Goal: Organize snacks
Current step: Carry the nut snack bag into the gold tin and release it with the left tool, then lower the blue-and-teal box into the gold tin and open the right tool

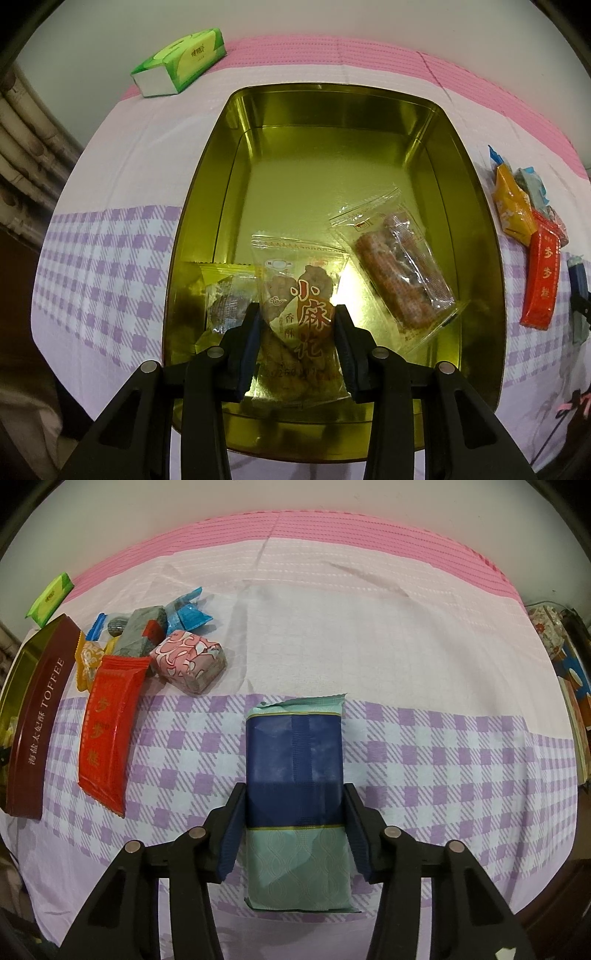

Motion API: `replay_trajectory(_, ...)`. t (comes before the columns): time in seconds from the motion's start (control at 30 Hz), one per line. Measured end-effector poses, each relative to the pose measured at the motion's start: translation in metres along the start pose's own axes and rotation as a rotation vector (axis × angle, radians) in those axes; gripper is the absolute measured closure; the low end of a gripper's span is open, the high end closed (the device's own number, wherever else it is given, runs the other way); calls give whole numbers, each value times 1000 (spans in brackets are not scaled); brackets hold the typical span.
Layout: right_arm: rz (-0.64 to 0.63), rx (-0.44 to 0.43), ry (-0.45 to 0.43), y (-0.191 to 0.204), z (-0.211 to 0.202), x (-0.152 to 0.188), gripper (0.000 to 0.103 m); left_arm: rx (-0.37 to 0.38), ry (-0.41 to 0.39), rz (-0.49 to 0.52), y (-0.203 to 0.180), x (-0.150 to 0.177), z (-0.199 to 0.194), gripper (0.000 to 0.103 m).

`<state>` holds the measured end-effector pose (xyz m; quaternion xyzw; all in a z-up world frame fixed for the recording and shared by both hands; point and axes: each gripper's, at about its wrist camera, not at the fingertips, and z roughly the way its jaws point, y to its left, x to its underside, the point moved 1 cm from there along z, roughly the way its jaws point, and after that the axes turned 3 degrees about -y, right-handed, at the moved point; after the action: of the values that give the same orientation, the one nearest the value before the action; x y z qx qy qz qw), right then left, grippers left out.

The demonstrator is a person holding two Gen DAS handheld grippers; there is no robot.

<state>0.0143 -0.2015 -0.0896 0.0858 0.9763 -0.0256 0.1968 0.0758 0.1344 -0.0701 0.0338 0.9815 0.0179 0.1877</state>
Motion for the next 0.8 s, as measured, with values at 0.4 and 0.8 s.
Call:
replay_trajectory(0.4,35,14,-20,-1,-9,-2,57,36,-1,-16,3,3,-2,58)
replay_trajectory(0.8,-3,-64,-118,41,-53,-26,57,100,-144,-48,8,-3,-44,49)
